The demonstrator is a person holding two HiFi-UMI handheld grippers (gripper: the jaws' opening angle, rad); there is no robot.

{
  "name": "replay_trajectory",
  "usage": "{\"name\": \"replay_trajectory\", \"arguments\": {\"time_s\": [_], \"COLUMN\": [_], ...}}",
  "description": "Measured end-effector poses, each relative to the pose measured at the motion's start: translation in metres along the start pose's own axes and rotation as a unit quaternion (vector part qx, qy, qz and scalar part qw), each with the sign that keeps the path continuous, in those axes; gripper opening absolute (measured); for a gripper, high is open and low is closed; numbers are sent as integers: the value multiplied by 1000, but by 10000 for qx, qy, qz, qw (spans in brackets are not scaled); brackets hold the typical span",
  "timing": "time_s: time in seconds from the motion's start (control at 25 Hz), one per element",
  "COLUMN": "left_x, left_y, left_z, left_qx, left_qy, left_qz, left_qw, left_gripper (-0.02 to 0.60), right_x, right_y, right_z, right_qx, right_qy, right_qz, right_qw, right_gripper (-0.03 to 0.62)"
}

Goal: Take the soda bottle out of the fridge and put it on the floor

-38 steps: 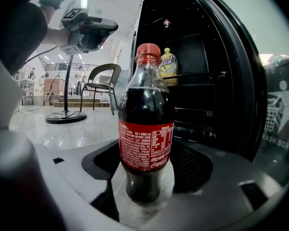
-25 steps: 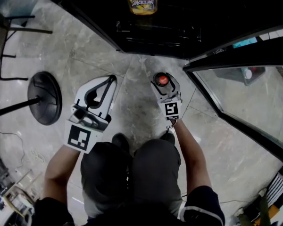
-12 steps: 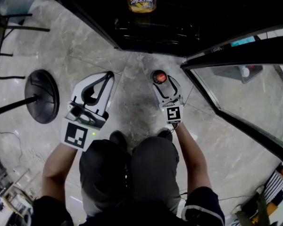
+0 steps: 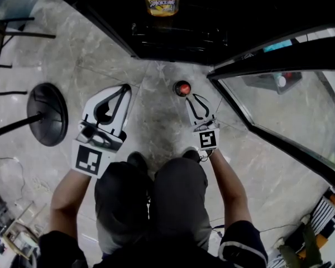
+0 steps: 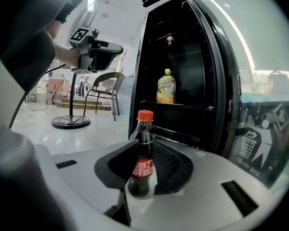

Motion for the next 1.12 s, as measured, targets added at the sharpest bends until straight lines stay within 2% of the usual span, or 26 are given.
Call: {"name": "replay_trajectory", "arguments": {"time_s": [0.12, 0.52, 0.76, 1.12], "left_x": [-1, -5, -10, -12], "left_y": [3, 13, 30, 67], "left_z": [12, 57, 120, 245], "left_qx": [-44, -160, -257, -313], "left_qy": [-35, -54, -9, 136], "left_qz": [36, 88, 124, 240], "left_qw": [10000, 9998, 9996, 9991], "left_gripper": [25, 25, 23, 25], "right_x": [-6, -27, -48, -91], "right_y": [1, 7, 18, 38], "right_z": [19, 83, 169, 318], "right_qx": [-5, 53, 141, 376], "right_qy": [-83, -75, -182, -320], "right_qz": [6, 71, 201, 302], "right_qw": [10000, 9999, 9995, 9983], "right_gripper": [29, 20, 20, 20]}}
Point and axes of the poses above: the fingertips, and each gripper's own axes: x forward along the fingers, y to its left, z out of its top, the point moved 7 cm from there along -x, backward along the fingers, and after that the axes turned 14 degrees about x, right-handed, at the moved point
